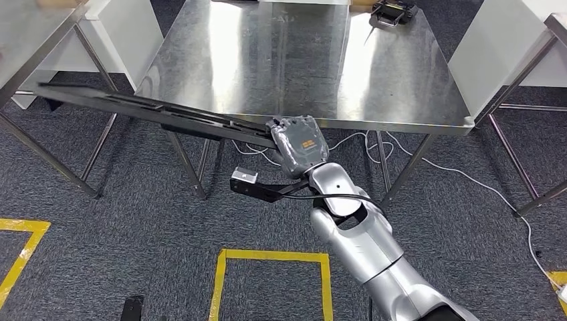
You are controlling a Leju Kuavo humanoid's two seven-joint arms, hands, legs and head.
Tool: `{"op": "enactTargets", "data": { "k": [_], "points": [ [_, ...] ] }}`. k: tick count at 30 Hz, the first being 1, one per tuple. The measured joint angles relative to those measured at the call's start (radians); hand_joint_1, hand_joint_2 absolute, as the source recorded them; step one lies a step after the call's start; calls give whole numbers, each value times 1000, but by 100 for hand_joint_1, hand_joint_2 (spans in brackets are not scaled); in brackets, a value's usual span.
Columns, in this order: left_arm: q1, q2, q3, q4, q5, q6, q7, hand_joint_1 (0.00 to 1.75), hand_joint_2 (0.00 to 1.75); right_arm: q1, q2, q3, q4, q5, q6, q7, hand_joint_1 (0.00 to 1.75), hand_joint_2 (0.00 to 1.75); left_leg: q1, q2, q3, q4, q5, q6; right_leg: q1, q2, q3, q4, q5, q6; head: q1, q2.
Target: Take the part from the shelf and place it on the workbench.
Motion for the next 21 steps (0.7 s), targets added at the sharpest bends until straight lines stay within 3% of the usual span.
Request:
{"op": "enactTargets", "data": {
  "k": [2,4,6,7,8,9,11,12,14,17,19,21],
  "points": [
    [0,0,4,0,-4,-1,-3,0,175,-9,-2,-19,0,6,-8,7,175,175,7,-2,19,-25,2,19,-2,1,-7,16,-8,4,2,0],
    [0,-1,7,0,-10,-3,-4,0,175,-19,-7,-39,2,16,-19,20,175,175,13,-5,35,-43,6,32,-3,7,-61,118,-47,-5,8,0],
    [-1,-2,9,0,-16,-1,-1,0,175,-23,-13,-63,9,24,-30,35,175,175,14,-10,41,-44,-1,32,-6,12,-145,264,-95,-10,9,0],
    [0,-3,10,0,-19,3,1,0,175,-25,-16,-75,15,27,-32,41,175,175,15,-13,45,-44,-6,29,-8,12,-173,305,-102,-5,9,0],
    [1,-3,11,0,-22,8,3,0,175,-29,-17,-87,22,30,-33,44,175,175,17,-17,50,-43,-10,23,-12,13,-180,306,-91,4,9,0],
    [1,-3,12,0,-24,12,4,0,175,-34,-19,-97,29,32,-34,47,175,175,20,-20,57,-40,-17,16,-16,13,-165,265,-65,17,9,0],
    [1,-2,13,0,-28,16,6,0,175,-52,-21,-113,42,35,-34,50,175,175,24,-25,65,-25,-37,-4,-27,12,-98,121,-2,40,12,0],
    [1,-1,14,0,-29,18,6,0,175,-60,-21,-117,48,35,-35,51,175,175,24,-26,67,-16,-50,-15,-30,12,-71,68,16,40,13,0],
    [1,2,15,0,-29,20,6,0,175,-70,-21,-123,57,35,-37,50,175,175,24,-27,69,-4,-69,-31,-26,13,-50,37,16,19,12,0],
    [0,1,15,-1,-30,26,7,0,175,-78,-17,-131,67,35,-37,47,175,175,35,-18,73,14,-87,-42,-23,19,-35,42,-4,-17,5,0],
    [-2,1,16,-2,-32,30,7,0,175,-92,-14,-138,80,33,-37,42,175,175,38,-2,25,104,-111,-47,-19,22,-12,40,-22,-33,1,0],
    [-2,2,19,-2,-35,32,9,0,175,-110,-15,-146,110,33,-38,38,175,175,36,6,-77,246,-138,-48,-11,23,13,38,-45,-40,-2,0]
  ]
}}
